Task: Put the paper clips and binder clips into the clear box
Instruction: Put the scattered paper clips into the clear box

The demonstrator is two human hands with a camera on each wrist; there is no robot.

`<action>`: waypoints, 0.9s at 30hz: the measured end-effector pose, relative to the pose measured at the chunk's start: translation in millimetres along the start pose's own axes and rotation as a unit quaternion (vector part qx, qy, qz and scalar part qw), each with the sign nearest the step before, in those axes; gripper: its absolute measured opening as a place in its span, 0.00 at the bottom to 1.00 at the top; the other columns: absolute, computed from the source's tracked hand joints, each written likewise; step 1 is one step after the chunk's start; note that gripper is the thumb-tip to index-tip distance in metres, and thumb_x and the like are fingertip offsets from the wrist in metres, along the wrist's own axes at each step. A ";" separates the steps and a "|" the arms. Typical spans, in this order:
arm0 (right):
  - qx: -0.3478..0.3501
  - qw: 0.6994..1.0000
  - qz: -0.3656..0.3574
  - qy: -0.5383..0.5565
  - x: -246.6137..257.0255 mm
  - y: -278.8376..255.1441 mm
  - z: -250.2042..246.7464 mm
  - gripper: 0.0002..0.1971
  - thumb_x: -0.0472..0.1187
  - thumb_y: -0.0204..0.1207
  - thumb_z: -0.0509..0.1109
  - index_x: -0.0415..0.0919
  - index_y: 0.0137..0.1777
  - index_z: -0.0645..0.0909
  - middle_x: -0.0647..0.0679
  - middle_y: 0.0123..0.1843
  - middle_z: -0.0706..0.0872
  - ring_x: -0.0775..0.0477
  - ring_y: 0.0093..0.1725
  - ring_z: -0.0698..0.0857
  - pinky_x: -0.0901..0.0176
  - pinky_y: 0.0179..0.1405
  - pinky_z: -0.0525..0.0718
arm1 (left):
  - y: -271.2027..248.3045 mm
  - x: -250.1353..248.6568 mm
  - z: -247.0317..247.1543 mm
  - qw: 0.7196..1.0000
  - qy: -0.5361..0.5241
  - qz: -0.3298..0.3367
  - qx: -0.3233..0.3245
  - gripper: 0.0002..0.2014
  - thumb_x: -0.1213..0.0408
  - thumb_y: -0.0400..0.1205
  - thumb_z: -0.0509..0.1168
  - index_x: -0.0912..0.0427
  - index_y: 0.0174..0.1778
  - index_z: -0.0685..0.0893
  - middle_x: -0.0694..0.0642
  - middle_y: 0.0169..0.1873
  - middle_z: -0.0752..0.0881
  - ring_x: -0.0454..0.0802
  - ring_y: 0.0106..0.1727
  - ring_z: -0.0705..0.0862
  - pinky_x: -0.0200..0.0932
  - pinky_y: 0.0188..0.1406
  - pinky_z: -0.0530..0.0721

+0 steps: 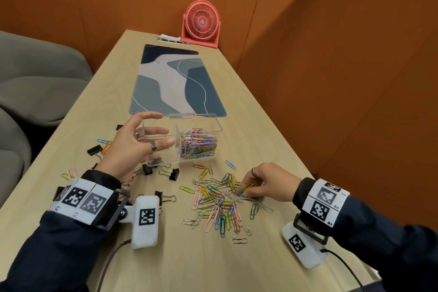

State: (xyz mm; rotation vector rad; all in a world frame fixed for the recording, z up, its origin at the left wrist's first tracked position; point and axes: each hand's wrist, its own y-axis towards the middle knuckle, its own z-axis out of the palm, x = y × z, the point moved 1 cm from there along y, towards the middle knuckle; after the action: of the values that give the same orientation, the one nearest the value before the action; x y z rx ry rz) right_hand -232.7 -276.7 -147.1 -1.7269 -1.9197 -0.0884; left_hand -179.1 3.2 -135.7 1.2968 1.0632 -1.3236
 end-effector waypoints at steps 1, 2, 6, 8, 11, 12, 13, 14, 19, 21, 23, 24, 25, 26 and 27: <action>0.001 1.000 0.001 0.015 -1.8 0.3 -0.3 0.09 0.41 0.72 0.76 0.41 0.50 0.87 0.46 0.39 0.88 0.61 0.29 0.83 0.75 0.35 0.81 | 0.3 0.3 0.2 1.000 0.000 0.001 0.001 0.27 0.62 0.58 0.76 0.41 0.53 0.81 0.58 0.53 0.87 0.56 0.52 0.86 0.60 0.54 0.84; 0.004 1.000 0.001 0.027 -3.6 0.6 -0.7 0.08 0.41 0.72 0.76 0.41 0.50 0.87 0.46 0.40 0.89 0.62 0.28 0.83 0.70 0.38 0.83 | 0.6 0.6 0.3 1.000 0.000 0.002 0.002 0.27 0.63 0.59 0.76 0.41 0.53 0.80 0.58 0.53 0.87 0.56 0.52 0.86 0.59 0.53 0.84; 0.000 0.998 -0.016 0.058 -6.7 2.3 -7.5 0.04 0.39 0.71 0.76 0.47 0.43 0.86 0.42 0.39 0.90 0.59 0.28 0.84 0.67 0.39 0.85 | 1.9 1.8 1.1 1.000 -0.002 0.002 0.005 0.27 0.63 0.59 0.76 0.41 0.53 0.80 0.58 0.53 0.87 0.56 0.52 0.86 0.59 0.52 0.85; -0.012 0.997 -0.024 0.079 -2.8 3.4 -16.0 0.04 0.37 0.71 0.76 0.45 0.43 0.86 0.45 0.35 0.89 0.62 0.24 0.83 0.70 0.35 0.84 | 2.2 2.7 1.1 1.000 -0.004 0.002 0.005 0.27 0.64 0.59 0.76 0.42 0.53 0.81 0.59 0.53 0.87 0.55 0.51 0.86 0.57 0.48 0.85; -0.050 0.992 -0.043 0.104 12.3 5.2 -37.2 0.04 0.35 0.71 0.76 0.40 0.45 0.86 0.57 0.27 0.87 0.64 0.22 0.82 0.74 0.30 0.81 | 2.9 4.2 0.9 1.000 -0.005 0.003 0.009 0.27 0.66 0.61 0.76 0.43 0.54 0.80 0.59 0.53 0.87 0.55 0.50 0.86 0.53 0.43 0.87; -0.064 0.991 -0.057 0.105 20.2 6.2 -46.1 0.04 0.35 0.71 0.76 0.40 0.45 0.86 0.59 0.25 0.86 0.64 0.21 0.82 0.75 0.30 0.81 | 2.9 4.3 0.9 1.000 -0.004 0.004 0.011 0.26 0.67 0.62 0.76 0.43 0.54 0.80 0.60 0.53 0.87 0.55 0.50 0.86 0.52 0.41 0.87; -0.079 0.989 -0.073 0.104 28.9 7.6 -55.3 0.04 0.35 0.70 0.76 0.40 0.44 0.86 0.59 0.23 0.86 0.64 0.21 0.82 0.75 0.30 0.81 | 2.9 4.3 0.8 1.000 -0.004 0.004 0.012 0.27 0.67 0.61 0.76 0.43 0.54 0.80 0.59 0.53 0.87 0.56 0.50 0.87 0.51 0.39 0.88; -0.094 0.986 -0.089 0.105 38.0 9.4 -64.0 0.04 0.35 0.70 0.76 0.40 0.44 0.86 0.60 0.22 0.85 0.64 0.21 0.82 0.76 0.30 0.80 | 2.7 4.2 0.9 1.000 -0.004 0.003 0.014 0.27 0.66 0.60 0.76 0.44 0.54 0.80 0.59 0.52 0.87 0.57 0.51 0.87 0.52 0.40 0.88; -0.151 0.971 -0.158 0.097 83.3 25.8 -88.0 0.06 0.34 0.73 0.74 0.34 0.48 0.86 0.56 0.29 0.85 0.66 0.22 0.82 0.79 0.29 0.79 | 1.8 4.2 1.1 1.000 0.001 -0.005 0.019 0.28 0.64 0.58 0.77 0.45 0.55 0.81 0.59 0.51 0.88 0.64 0.54 0.87 0.65 0.53 0.84; -0.161 0.970 -0.165 0.071 95.3 35.0 -83.9 0.06 0.34 0.72 0.75 0.33 0.48 0.86 0.53 0.31 0.85 0.65 0.23 0.83 0.77 0.29 0.80 | 2.0 4.0 1.4 1.000 0.003 -0.006 0.021 0.29 0.64 0.58 0.77 0.45 0.55 0.81 0.59 0.51 0.88 0.63 0.53 0.87 0.67 0.53 0.83; -0.162 0.972 -0.164 0.044 101.0 43.4 -74.9 0.06 0.35 0.71 0.76 0.35 0.47 0.88 0.47 0.34 0.88 0.58 0.27 0.84 0.68 0.35 0.84 | 2.0 3.2 1.7 1.000 0.001 -0.007 0.021 0.29 0.65 0.58 0.77 0.45 0.55 0.81 0.59 0.50 0.88 0.61 0.51 0.87 0.69 0.53 0.82; -0.161 0.973 -0.162 0.028 101.8 46.6 -69.8 0.07 0.36 0.70 0.77 0.36 0.46 0.88 0.45 0.37 0.89 0.54 0.31 0.84 0.65 0.39 0.84 | 1.9 2.6 2.0 1.000 -0.002 -0.007 0.021 0.28 0.65 0.58 0.77 0.45 0.55 0.81 0.59 0.51 0.88 0.60 0.50 0.87 0.70 0.53 0.82; -0.160 0.974 -0.162 0.014 101.4 48.6 -65.0 0.07 0.37 0.69 0.78 0.38 0.46 0.89 0.45 0.39 0.90 0.54 0.33 0.84 0.66 0.42 0.84 | 1.6 2.2 2.1 1.000 -0.004 -0.007 0.021 0.28 0.65 0.58 0.77 0.45 0.55 0.81 0.60 0.51 0.88 0.59 0.49 0.87 0.71 0.53 0.81; -0.158 0.973 -0.166 0.008 100.7 49.6 -60.9 0.07 0.37 0.68 0.78 0.39 0.46 0.89 0.48 0.39 0.90 0.56 0.34 0.84 0.70 0.43 0.83 | 1.4 2.1 2.3 1.000 -0.007 -0.007 0.022 0.28 0.65 0.59 0.77 0.45 0.55 0.81 0.60 0.51 0.88 0.59 0.49 0.87 0.71 0.53 0.81; -0.157 0.972 -0.173 0.010 99.7 49.5 -57.8 0.07 0.37 0.68 0.79 0.40 0.46 0.89 0.52 0.38 0.89 0.59 0.35 0.84 0.73 0.43 0.82 | 1.1 2.0 2.3 1.000 -0.008 -0.007 0.023 0.28 0.65 0.59 0.77 0.45 0.55 0.81 0.60 0.51 0.88 0.59 0.49 0.87 0.70 0.53 0.81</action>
State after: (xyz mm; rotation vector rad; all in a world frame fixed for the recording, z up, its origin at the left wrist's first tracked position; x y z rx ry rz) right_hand -168.4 -201.6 -70.0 -1.5474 -2.2691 -0.5638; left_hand -178.4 0.7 -137.5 1.3119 1.0384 -1.3737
